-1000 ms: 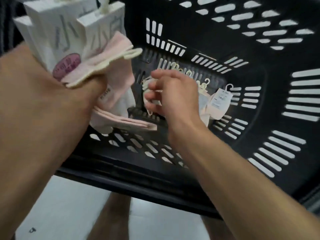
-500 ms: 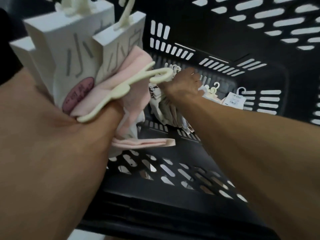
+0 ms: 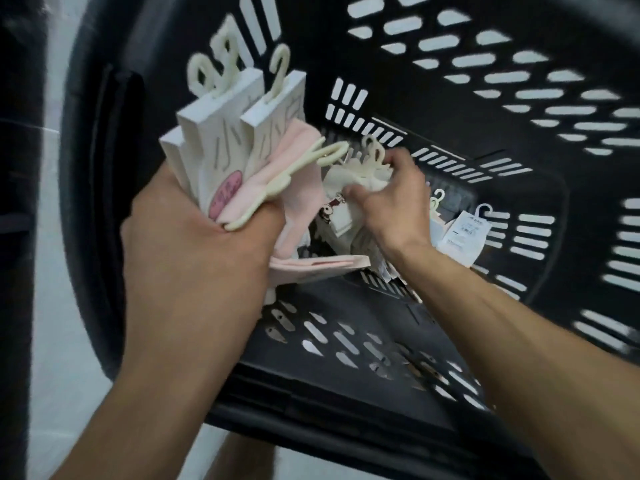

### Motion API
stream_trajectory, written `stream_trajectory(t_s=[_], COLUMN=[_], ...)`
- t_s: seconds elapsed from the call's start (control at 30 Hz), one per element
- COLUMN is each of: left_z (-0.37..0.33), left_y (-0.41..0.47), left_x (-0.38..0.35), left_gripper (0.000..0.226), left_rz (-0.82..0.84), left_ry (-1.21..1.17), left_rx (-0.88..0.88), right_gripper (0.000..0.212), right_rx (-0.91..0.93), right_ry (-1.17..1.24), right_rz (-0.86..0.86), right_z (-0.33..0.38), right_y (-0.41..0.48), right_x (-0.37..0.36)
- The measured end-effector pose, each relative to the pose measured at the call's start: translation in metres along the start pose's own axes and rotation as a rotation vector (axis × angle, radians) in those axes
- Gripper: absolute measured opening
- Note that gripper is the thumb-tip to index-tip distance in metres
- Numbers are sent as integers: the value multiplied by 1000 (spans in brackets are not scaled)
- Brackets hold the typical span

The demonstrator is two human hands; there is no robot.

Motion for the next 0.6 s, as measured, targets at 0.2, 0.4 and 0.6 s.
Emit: stream_trajectory(t_s=[0.2, 0.4, 0.6], left_z=[-47, -138, -246], left_y=[-25, -73, -153], left_x=[4, 30, 141], left_gripper=[26, 35, 32], left_rz=[2, -72, -227], left_ry=[-149, -385, -763], left_rx=[-39, -92, -150], right_gripper=[32, 30, 47], right_rx=[251, 700, 841], right_ry=[-88, -247, 95], right_rz=[-178, -300, -100], right_z=[70, 196, 341], right_y=[-92, -186, -294], right_x=[86, 121, 154])
Point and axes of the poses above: each hand's wrist, its own y-axis towards the middle knuckle, its own x-axis out of the back of the hand, z = x × y, the point moved 2 cm from there along y, towards the middle knuckle, and after that the axes turned 13 degrees about z, right-handed, at the moved point
